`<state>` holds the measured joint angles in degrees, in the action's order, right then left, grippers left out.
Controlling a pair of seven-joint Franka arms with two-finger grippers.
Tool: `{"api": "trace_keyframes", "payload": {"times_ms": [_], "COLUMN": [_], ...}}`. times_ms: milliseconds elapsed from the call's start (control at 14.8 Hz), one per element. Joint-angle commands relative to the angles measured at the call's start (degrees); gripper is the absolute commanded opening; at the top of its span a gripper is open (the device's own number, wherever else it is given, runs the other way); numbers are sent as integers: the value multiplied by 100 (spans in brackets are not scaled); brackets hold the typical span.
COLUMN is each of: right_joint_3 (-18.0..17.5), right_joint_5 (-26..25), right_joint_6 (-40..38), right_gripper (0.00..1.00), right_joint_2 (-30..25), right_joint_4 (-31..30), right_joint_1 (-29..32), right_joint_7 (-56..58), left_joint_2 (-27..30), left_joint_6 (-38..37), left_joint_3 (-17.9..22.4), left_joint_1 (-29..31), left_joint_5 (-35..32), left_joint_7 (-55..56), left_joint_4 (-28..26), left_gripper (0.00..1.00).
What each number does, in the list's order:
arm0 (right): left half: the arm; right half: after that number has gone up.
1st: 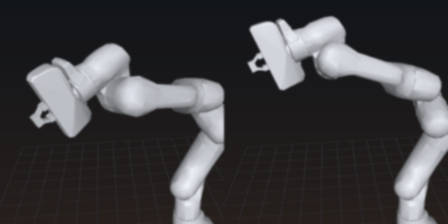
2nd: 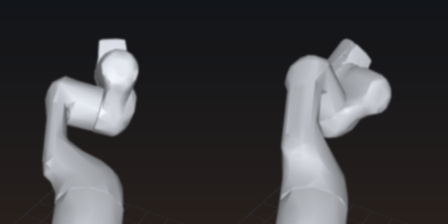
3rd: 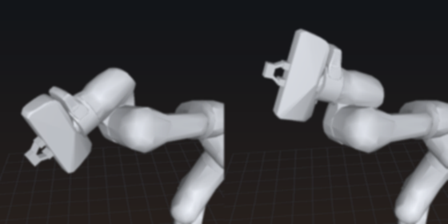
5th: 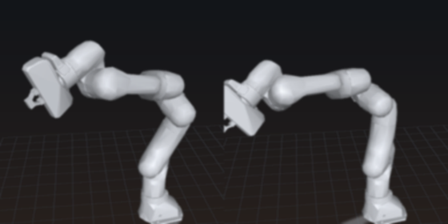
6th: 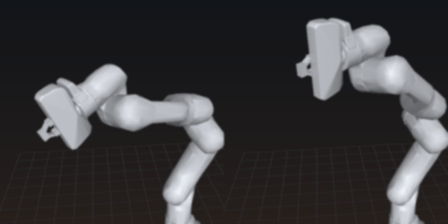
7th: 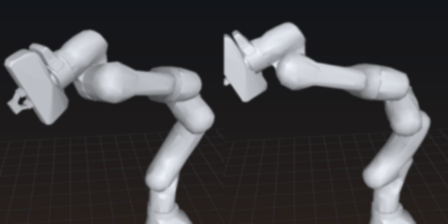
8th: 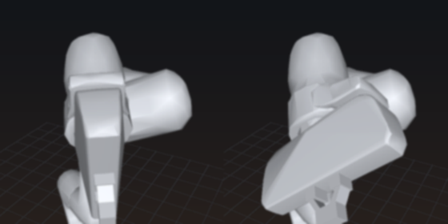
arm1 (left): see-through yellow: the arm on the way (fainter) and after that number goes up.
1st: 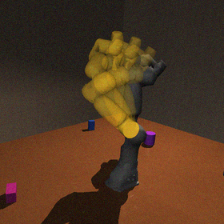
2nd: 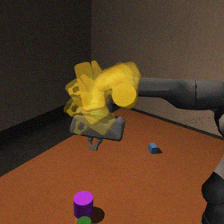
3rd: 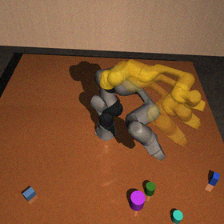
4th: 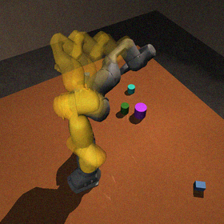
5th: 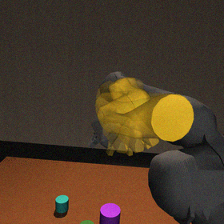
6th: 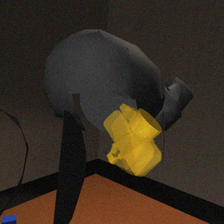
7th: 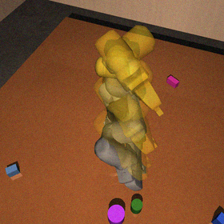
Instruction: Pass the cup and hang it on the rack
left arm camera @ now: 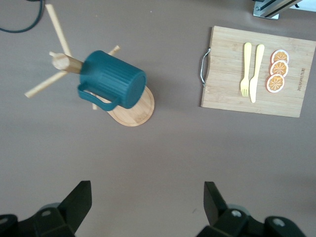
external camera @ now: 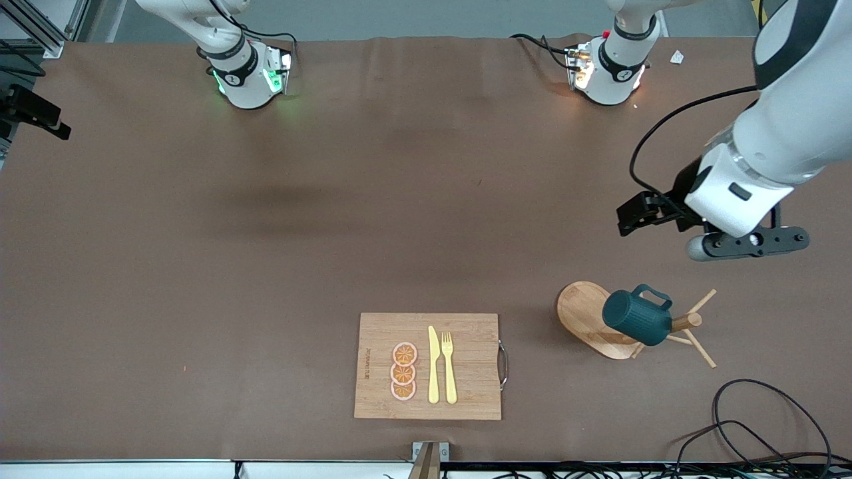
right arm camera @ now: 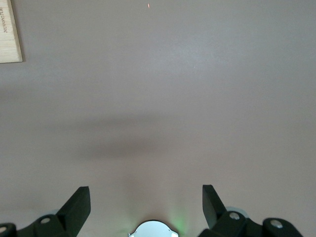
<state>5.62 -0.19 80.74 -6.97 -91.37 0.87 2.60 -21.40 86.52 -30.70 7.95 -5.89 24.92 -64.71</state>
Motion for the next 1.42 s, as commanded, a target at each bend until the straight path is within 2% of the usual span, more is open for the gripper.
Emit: {"api": "trace_keyframes", "payload": {"times_ms": [0,135,406,745,1354], "right_joint_3": [-43,-43,-43,-43,-43], "right_joint_5": [10,10,10,10,10], "right_joint_6": [-5,-5,-5,-5,4], "right_gripper": [100,100,100,100,100], "right_joint_2": [-24,-24,-24,-24,-24], "right_joint_4": [-21,-21,-21,-21,-30], "right_joint_1": [37,45,45,54,54], "right_joint_7": [-13,-13,-13,-13,-13], "left_joint_2": [382,540,917,1208,1428], "left_joint_6": [58,58,58,76,322], "left_joint_3": [1317,1672,2287,2534,2534], "left_joint_1": [-600,-680,-988,-1225,-1173], "left_joint_5": [465,466,457,395,404], "left_joint_7": [-801,-1190,-1200,-1113,-1314], "left_joint_4": [-208,-392,-919,-1227,-1518], "left_gripper": [100,100,100,100,100]}}
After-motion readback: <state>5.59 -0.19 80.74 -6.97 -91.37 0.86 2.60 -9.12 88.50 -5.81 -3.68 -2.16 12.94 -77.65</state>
